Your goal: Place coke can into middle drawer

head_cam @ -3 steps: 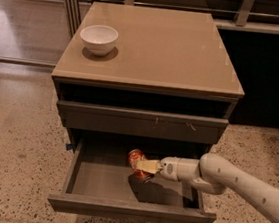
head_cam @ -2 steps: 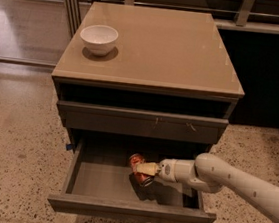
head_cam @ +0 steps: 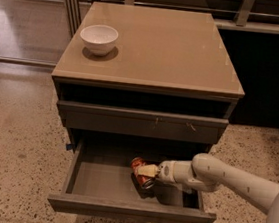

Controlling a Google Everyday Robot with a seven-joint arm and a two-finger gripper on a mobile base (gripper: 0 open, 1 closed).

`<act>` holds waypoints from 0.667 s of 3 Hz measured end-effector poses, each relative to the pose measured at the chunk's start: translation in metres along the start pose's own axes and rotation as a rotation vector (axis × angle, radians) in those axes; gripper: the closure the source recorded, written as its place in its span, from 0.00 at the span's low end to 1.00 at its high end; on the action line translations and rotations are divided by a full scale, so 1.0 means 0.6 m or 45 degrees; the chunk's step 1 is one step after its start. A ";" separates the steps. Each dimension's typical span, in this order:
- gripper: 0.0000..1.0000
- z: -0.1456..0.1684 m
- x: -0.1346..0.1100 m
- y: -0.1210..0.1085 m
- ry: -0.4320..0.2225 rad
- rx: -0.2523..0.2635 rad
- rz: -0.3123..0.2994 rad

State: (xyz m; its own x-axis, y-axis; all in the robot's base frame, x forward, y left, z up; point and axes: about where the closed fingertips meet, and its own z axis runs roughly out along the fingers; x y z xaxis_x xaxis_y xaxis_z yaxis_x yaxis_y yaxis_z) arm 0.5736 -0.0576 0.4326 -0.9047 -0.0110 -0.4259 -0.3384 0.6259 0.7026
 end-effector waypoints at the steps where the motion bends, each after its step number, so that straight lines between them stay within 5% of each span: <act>1: 0.37 0.000 0.000 0.000 0.000 0.000 0.000; 2: 0.14 0.000 0.000 0.000 0.000 0.000 0.000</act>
Offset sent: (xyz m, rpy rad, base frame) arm 0.0000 0.0000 0.0000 0.0000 0.0000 0.0000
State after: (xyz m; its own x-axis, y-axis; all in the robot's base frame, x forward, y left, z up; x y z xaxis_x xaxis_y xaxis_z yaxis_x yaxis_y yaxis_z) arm 0.5736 -0.0576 0.4326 -0.9047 -0.0110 -0.4259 -0.3384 0.6259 0.7027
